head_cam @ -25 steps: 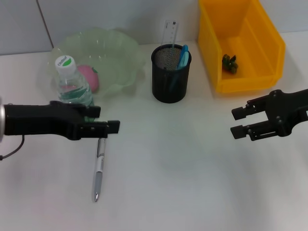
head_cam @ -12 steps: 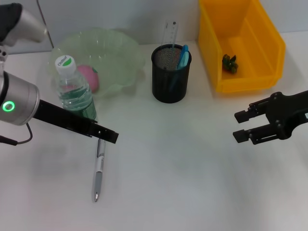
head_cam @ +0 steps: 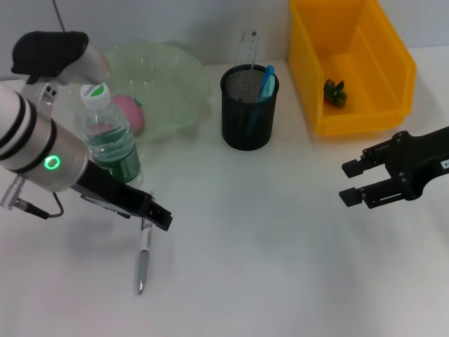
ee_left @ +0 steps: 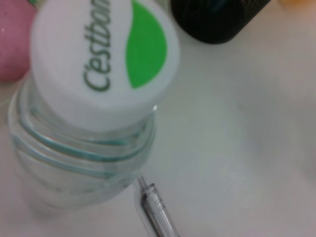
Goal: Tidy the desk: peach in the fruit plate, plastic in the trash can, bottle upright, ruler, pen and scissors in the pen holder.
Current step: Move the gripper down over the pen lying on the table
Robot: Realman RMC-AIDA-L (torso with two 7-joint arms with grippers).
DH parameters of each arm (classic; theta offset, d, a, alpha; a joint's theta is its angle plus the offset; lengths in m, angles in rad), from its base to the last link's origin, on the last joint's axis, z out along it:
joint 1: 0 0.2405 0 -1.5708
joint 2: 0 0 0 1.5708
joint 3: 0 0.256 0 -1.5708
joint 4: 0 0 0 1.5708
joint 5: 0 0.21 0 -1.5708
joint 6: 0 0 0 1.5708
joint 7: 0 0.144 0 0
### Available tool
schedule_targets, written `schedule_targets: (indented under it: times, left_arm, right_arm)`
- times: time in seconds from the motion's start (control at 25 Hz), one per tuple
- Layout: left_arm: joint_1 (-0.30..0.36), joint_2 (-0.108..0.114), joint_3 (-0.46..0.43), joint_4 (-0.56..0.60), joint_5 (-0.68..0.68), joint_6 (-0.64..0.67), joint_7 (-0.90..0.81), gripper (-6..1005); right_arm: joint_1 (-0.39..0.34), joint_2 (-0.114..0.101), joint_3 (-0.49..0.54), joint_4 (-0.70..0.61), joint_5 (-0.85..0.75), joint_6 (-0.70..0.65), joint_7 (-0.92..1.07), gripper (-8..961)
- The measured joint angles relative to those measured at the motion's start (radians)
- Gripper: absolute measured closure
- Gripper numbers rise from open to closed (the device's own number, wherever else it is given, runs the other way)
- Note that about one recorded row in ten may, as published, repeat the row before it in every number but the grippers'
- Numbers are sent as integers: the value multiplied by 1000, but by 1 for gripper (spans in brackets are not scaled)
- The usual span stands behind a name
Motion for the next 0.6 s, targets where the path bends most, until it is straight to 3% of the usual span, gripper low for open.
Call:
schedule_targets:
  times: [0.6]
  left_arm:
    - [-23, -5, 129, -49, 41, -92, -34, 219]
  right_arm:
    - [16, 0, 0, -1, -16, 18, 24, 348]
